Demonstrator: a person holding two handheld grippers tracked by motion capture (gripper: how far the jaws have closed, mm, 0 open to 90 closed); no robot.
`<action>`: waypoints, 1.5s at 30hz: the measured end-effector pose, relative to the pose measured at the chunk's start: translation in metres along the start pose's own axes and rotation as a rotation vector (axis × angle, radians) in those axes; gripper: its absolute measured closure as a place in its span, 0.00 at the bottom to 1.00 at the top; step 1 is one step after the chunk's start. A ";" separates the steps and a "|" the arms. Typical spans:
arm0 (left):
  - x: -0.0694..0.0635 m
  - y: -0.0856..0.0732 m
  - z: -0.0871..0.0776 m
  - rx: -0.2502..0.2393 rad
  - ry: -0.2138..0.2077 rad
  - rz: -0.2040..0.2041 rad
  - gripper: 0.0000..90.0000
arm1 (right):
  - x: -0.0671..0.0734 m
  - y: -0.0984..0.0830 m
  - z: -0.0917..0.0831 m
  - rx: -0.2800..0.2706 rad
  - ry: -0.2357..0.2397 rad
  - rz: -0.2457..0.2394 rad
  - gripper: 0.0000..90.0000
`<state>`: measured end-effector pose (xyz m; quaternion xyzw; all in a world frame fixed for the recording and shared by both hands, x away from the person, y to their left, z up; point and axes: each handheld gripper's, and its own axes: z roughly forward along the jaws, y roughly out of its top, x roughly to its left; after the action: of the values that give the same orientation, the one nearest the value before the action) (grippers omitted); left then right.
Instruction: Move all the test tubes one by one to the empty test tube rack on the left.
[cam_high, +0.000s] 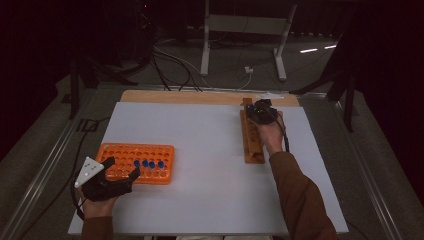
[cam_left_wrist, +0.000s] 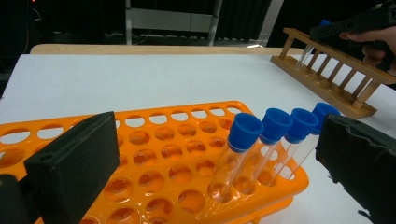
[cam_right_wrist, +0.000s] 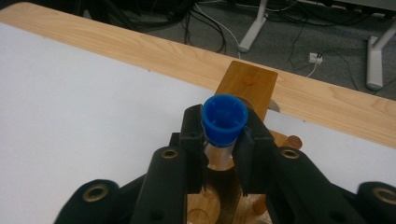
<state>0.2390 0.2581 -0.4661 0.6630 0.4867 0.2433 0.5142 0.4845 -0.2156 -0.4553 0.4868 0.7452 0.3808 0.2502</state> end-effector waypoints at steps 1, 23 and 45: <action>0.000 0.000 0.000 0.002 -0.001 0.000 0.01 | 0.000 0.000 0.000 0.000 0.000 0.000 0.85; -0.004 0.001 0.001 0.002 0.000 0.014 0.01 | -0.008 0.017 -0.051 -0.144 0.015 0.018 0.85; -0.008 0.004 0.003 0.008 -0.001 0.032 0.01 | 0.009 0.014 -0.084 -0.195 0.169 -0.016 0.85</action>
<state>0.2397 0.2498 -0.4622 0.6729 0.4768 0.2492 0.5078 0.4259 -0.2309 -0.3944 0.4203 0.7271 0.4890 0.2358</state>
